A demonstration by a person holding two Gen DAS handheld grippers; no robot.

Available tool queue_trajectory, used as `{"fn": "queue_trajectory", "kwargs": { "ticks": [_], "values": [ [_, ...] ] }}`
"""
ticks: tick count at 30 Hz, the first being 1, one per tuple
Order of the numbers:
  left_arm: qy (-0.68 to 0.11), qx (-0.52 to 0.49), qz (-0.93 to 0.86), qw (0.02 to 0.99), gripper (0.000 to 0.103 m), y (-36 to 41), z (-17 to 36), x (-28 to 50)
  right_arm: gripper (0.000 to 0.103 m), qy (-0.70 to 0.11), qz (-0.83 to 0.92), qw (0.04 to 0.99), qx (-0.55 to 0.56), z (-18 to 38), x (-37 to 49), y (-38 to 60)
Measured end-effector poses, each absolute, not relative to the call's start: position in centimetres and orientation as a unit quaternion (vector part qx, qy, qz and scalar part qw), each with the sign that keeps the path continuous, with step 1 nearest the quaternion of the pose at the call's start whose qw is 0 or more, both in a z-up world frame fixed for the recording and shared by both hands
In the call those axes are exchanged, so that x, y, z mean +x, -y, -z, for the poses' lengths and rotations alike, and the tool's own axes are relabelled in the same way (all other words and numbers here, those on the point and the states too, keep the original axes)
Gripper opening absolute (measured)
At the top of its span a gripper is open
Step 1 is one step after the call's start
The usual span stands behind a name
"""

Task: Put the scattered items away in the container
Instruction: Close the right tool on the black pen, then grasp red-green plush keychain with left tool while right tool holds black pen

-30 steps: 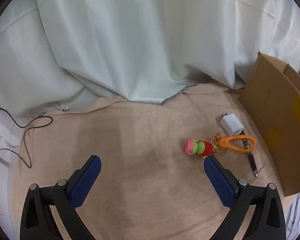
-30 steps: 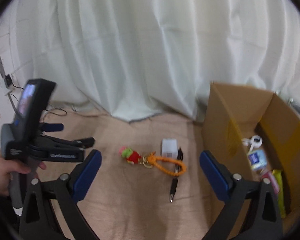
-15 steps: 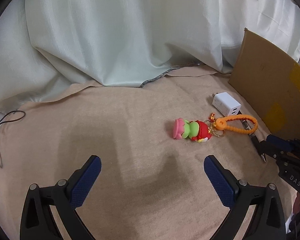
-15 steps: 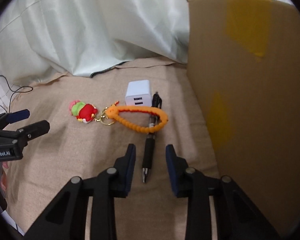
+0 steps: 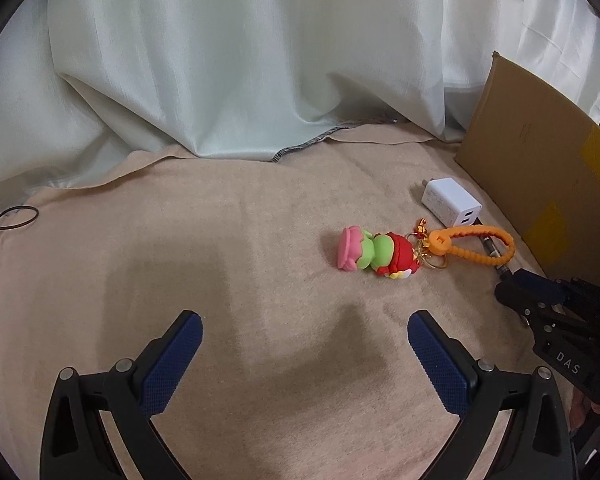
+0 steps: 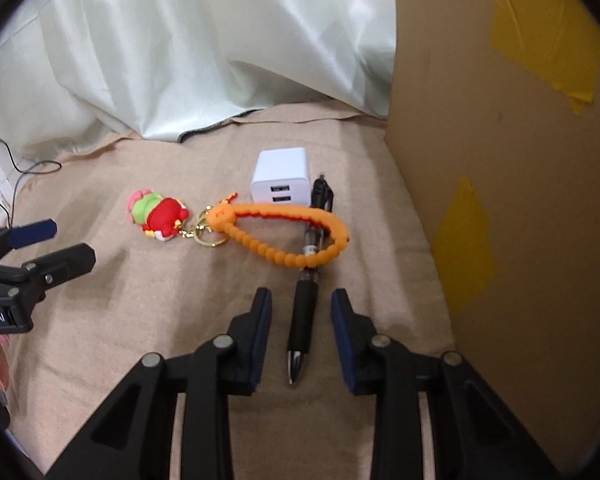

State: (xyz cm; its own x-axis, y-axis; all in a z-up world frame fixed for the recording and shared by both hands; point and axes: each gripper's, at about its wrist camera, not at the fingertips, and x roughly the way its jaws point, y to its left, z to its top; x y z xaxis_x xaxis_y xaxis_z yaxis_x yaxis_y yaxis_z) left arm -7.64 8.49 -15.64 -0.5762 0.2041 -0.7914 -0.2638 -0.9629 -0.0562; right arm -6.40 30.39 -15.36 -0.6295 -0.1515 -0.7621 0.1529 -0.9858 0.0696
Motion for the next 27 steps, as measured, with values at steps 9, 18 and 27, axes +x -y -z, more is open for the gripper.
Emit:
{"fn": "queue_trajectory", "kwargs": {
  "ticks": [9, 18, 27],
  "values": [
    [-0.026, -0.437, -0.89, 0.129, 0.103, -8.3, 15.5, -7.4, 0.022, 0.018, 0.906, 0.093, 0.413, 15.1, -6.1, -31.0],
    [-0.03, -0.437, -0.89, 0.126, 0.103, -8.4, 15.5, -7.2, 0.016, 0.004, 0.904, 0.091, 0.418, 15.3, -6.2, -30.3],
    [-0.041, -0.431, -0.891, 0.14, 0.103, -9.9, 15.1, -8.1, 0.014, 0.016, 0.903, 0.098, 0.418, 15.0, -5.9, -30.8]
  ]
}}
